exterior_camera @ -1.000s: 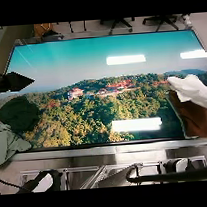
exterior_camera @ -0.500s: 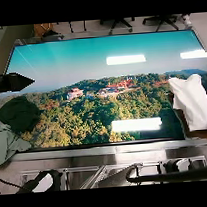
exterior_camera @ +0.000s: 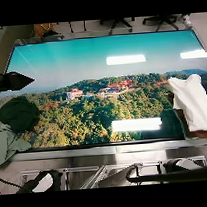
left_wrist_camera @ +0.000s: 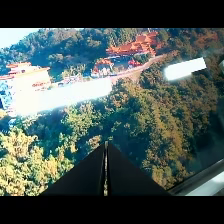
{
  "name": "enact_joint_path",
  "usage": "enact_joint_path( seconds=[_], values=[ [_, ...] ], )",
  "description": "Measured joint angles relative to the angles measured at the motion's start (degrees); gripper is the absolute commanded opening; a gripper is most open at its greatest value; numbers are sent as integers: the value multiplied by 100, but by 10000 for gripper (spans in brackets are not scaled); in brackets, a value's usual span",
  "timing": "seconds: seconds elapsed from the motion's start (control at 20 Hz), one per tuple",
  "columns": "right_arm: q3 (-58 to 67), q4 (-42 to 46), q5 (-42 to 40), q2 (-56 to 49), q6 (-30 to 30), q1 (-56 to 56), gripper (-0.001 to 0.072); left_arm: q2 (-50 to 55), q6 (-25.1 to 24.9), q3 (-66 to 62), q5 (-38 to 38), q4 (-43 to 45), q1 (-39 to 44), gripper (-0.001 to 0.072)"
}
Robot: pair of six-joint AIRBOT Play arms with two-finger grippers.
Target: Fold the shirts.
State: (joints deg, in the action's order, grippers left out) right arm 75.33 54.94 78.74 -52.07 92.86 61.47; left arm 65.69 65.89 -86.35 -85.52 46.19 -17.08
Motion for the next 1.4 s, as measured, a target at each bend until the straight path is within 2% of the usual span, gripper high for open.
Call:
enact_joint_path(
  seconds=[0.05,0.1,0.15,0.45,0.65,0.75,1.05,1.4],
  values=[
    [166,-4,-22,-168,37,-358,144,0,0,0,9,-13,0,13],
    [280,-7,-116,-304,50,-723,64,0,2,0,33,-52,0,13],
    [367,-9,-229,-435,48,-1150,30,0,2,0,44,-129,0,13],
    [544,131,-616,-975,-476,-3751,30,-70,9,203,136,-490,0,13],
    [560,728,-538,-1152,-664,-5552,30,-452,-105,1305,485,-535,0,13],
    [560,990,-601,-1250,-695,-6063,30,-723,-192,1958,697,-546,0,13],
    [560,1196,-415,-1491,-745,-6566,30,-1692,-256,3394,907,-575,0,14],
    [560,1038,-219,-1541,-739,-6636,31,-2505,-249,4116,951,-577,0,14]
  ],
)
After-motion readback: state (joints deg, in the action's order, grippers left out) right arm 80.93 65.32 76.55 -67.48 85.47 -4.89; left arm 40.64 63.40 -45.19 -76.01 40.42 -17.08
